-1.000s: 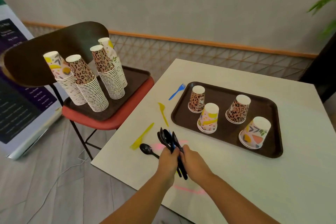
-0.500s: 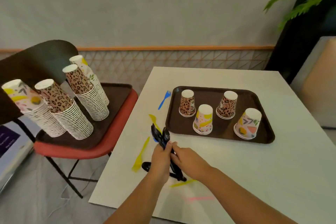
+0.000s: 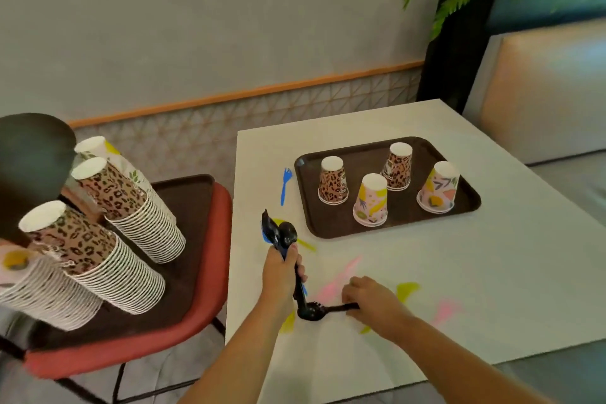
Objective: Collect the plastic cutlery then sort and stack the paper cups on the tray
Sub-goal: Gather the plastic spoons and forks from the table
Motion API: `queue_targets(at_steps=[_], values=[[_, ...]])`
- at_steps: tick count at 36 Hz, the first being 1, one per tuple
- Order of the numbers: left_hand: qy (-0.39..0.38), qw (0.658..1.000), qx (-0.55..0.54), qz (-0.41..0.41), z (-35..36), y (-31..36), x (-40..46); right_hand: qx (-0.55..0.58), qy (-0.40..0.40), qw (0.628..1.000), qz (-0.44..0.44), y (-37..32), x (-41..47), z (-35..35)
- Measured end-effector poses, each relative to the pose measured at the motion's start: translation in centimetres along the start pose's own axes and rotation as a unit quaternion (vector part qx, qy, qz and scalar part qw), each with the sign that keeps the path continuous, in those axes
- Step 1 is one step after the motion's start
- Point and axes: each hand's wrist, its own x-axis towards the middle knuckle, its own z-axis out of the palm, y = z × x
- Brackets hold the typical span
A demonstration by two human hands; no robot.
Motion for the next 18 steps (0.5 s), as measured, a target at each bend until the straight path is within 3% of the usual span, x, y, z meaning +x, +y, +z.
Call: queue_targets(at_steps=[10,18], values=[[-0.064,0.997,0.035,-0.008,-1.9,-0.2,0.2,0.068,0.022,0.997,0.033,-0.1,-0.1,-0.5],[-0.057,0.997,0.046,0.008,-2.3,-0.2,0.4,0.112,-0.003,0.994,0.008,1.1,1.0,-1.7]])
